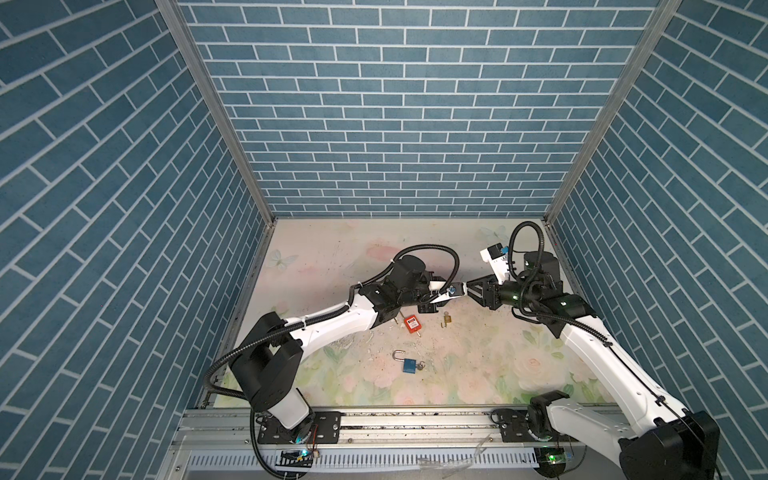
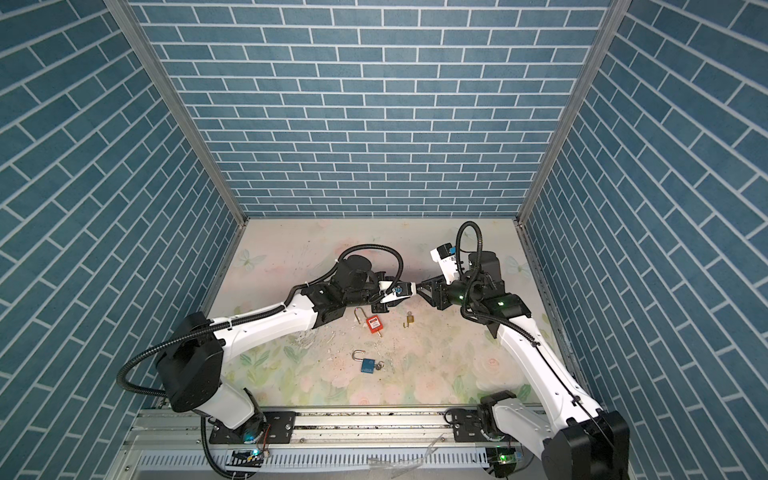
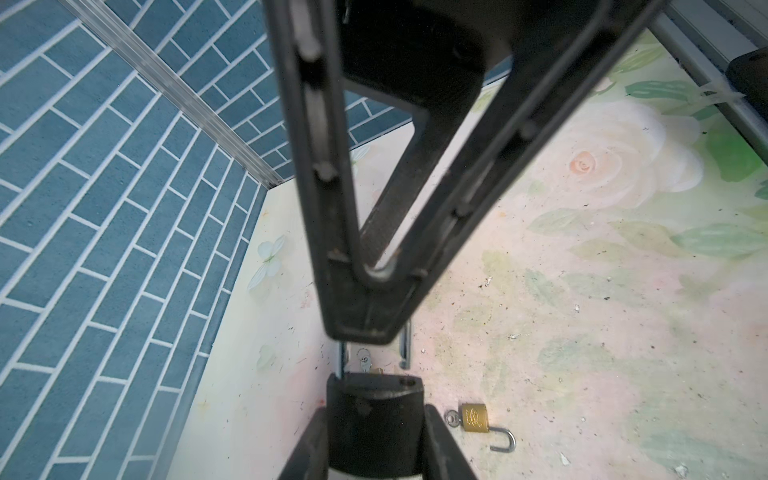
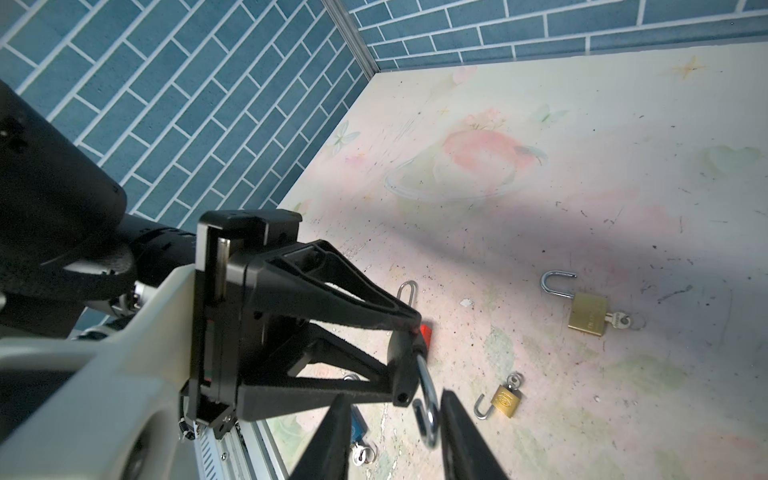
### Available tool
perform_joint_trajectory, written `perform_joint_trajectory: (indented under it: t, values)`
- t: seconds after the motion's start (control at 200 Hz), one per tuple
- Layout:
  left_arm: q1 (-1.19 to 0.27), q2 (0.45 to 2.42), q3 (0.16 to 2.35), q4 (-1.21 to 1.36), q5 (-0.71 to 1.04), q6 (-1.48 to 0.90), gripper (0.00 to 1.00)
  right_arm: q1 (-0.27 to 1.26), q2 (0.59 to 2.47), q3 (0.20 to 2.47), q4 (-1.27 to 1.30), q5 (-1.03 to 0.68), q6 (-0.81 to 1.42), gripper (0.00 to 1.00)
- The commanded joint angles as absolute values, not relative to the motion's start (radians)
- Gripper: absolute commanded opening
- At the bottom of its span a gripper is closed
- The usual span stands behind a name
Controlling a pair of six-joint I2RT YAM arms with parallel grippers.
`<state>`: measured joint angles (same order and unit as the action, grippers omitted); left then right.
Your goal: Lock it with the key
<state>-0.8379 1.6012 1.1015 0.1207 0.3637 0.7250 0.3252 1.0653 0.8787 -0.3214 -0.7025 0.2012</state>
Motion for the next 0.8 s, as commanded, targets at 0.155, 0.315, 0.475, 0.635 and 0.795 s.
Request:
perform_joint_trajectory:
  t: [0.155, 0.315, 0.475, 0.635, 0.795]
  values:
    - [-0.83, 1.612, 1.121, 0.149, 0.364, 0.712, 0.03, 0.327, 1.087, 0.865, -0.312, -0.723, 0.19, 0.23]
    - [-0.83, 1.61, 1.115, 0.164, 0.358, 0.71, 0.03, 0.327, 1.099, 0.865, -0.305, -0.716, 0.199, 0.2]
    - [-0.83, 1.605, 1.102, 0.202, 0.345, 0.706, 0.03, 0.326, 1.113, 0.865, -0.285, -0.723, 0.215, 0.1]
    - [-0.838, 1.601, 1.08, 0.268, 0.314, 0.685, 0.03, 0.327, 1.131, 0.871, -0.269, -0.735, 0.236, 0.0]
    - [-0.854, 1.599, 1.057, 0.343, 0.279, 0.68, 0.04, 0.327, 1.15, 0.871, -0.254, -0.75, 0.261, 0.0]
